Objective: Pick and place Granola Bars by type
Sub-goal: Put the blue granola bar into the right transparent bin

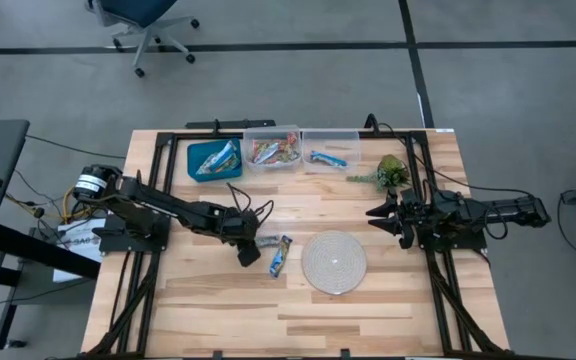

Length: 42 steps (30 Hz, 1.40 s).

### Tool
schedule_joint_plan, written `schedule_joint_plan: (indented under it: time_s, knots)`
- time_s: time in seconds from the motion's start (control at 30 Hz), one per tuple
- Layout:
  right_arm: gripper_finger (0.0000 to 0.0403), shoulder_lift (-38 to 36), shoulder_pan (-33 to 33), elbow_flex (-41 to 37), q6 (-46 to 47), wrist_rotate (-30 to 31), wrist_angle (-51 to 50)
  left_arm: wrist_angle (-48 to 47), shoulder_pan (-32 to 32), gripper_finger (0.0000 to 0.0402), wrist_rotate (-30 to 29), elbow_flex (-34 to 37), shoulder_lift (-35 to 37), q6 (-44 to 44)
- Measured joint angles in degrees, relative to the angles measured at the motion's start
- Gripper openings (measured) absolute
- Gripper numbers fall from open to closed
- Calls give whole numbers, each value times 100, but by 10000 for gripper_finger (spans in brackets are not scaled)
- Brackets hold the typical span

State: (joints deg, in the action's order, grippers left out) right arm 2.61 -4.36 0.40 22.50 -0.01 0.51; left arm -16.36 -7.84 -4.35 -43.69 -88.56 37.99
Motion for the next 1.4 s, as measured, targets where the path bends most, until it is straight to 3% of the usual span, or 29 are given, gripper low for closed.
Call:
schedule_joint_plan:
  time_s: [0.57,1.07,1.23,1.4]
  knots:
    - [143,2,1,-1,0,0,0,-86,101,113,257,-126,-74,-467]
    - [144,0,0,-2,0,0,0,-156,86,220,413,-119,-117,-830]
    - [141,2,2,0,0,0,2,-243,68,216,408,-116,-318,-836]
    - [143,0,2,-1,0,0,1,-329,62,188,341,-113,-347,-829]
